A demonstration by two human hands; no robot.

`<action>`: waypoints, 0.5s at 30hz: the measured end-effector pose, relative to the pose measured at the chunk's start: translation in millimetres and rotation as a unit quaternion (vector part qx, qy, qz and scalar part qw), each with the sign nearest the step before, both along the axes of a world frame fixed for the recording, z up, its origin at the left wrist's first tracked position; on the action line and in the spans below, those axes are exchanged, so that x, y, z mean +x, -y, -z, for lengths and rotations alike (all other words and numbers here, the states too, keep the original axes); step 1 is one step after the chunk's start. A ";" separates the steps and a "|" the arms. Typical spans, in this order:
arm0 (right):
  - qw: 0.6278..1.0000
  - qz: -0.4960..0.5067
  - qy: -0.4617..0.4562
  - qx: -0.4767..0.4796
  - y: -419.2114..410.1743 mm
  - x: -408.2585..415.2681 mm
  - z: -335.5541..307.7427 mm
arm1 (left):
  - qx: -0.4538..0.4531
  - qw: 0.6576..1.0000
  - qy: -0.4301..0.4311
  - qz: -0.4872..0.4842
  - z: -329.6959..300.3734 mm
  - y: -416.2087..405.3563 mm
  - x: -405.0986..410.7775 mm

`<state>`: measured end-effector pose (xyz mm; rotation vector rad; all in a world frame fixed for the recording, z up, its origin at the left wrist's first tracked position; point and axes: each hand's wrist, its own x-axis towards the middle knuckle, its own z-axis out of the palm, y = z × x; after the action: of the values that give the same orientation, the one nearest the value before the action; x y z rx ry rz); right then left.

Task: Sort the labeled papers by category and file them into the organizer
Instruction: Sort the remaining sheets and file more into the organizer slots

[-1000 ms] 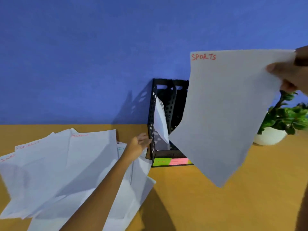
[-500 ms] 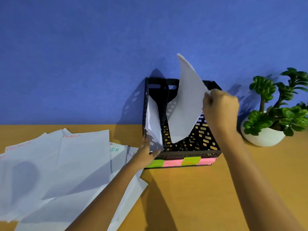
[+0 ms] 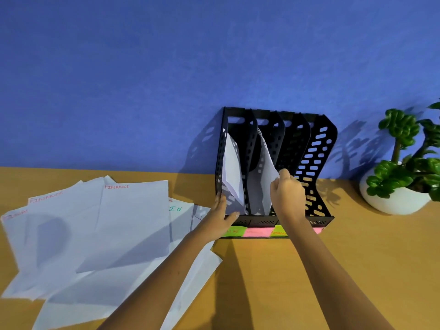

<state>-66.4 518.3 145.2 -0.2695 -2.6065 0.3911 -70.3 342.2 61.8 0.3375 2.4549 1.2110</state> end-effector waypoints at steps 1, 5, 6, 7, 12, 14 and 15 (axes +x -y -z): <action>1.000 0.000 0.012 0.000 0.5 -0.4 3.2 | 0.008 1.000 0.000 0.004 -0.6 4.8 1.3; 1.000 0.002 -0.014 -0.023 17.2 0.0 4.8 | 0.018 1.000 0.005 -0.006 -0.6 34.9 10.1; 0.998 0.002 -0.042 -0.036 26.3 0.7 3.1 | 0.020 1.000 0.011 -0.018 0.8 44.8 11.5; 0.996 -0.006 -0.076 -0.052 40.3 0.6 1.3 | 0.026 0.999 0.015 -0.037 2.7 58.5 12.0; 0.973 -0.113 -0.162 -0.121 119.0 -2.9 2.3 | -0.017 0.991 -0.023 -0.127 17.1 132.7 9.7; 0.967 -0.171 -0.122 -0.142 152.5 -6.7 15.7 | -0.093 0.979 -0.012 -0.181 26.1 166.2 8.1; 0.965 -0.197 -0.092 -0.146 170.4 -9.8 26.4 | -0.140 0.968 -0.004 -0.207 30.6 184.9 8.4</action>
<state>-76.2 347.9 118.8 0.1880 -2.4054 0.8982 -61.9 157.3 31.2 -0.2621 2.7411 0.9819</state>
